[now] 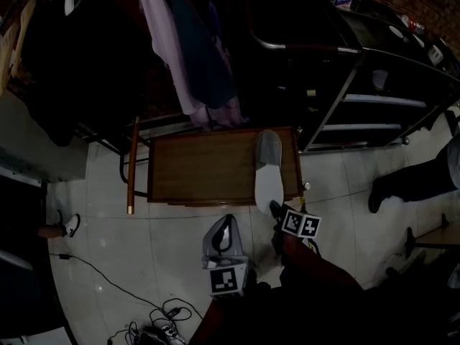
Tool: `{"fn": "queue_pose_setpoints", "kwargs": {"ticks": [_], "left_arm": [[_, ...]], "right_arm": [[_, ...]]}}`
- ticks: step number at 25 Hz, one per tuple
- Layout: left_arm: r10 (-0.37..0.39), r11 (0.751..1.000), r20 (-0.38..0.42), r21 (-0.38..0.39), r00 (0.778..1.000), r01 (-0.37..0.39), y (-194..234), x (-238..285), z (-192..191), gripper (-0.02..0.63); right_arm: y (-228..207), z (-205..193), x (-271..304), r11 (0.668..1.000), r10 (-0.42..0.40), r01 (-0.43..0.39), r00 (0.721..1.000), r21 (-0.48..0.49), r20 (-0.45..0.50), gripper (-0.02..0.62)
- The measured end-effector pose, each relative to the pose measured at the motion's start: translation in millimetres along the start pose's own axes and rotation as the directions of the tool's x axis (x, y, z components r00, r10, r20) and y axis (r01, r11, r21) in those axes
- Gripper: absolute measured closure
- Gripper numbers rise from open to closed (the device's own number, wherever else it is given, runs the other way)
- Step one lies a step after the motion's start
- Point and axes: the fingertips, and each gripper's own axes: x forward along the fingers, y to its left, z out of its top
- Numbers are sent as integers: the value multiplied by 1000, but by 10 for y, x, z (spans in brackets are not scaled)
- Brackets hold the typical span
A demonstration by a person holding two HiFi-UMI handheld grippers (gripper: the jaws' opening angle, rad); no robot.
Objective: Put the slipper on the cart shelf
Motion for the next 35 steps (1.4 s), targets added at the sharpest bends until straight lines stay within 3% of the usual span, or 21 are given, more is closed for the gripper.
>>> {"fn": "queue_pose_setpoints", "kwargs": {"ticks": [9, 12, 16, 20, 25, 28, 32, 35], "left_arm": [[-42, 999, 28, 7, 999, 42, 50, -58, 54, 589], [-64, 998, 27, 6, 998, 64, 99, -50, 11, 589], [-89, 996, 67, -6, 994, 90, 133, -35, 231, 589], [-110, 994, 124, -1, 986, 111, 158, 17, 500, 589], [-152, 986, 171, -35, 973, 160, 142, 3, 795, 589], [-169, 980, 204, -72, 964, 187, 170, -38, 977, 589], [-183, 976, 263, -68, 947, 208, 189, -97, 1192, 589], [-196, 975, 276, -50, 941, 218, 154, -154, 1305, 590]], "right_arm": [[284, 148, -460, 989, 8, 5, 996, -149, 83, 555], [473, 272, -640, 971, 16, 20, 989, -236, 149, 555], [746, 442, -900, 933, 35, 53, 971, -355, 237, 555], [1043, 748, -1169, 874, 66, 119, 931, -470, 359, 555], [1381, 950, -1507, 819, 102, 195, 876, -539, 472, 555], [1646, 1058, -1692, 800, 147, 209, 840, -562, 522, 555], [1888, 1248, -1925, 773, 188, 253, 785, -582, 590, 555], [1941, 1307, -2051, 761, 191, 285, 760, -583, 621, 554]]}}
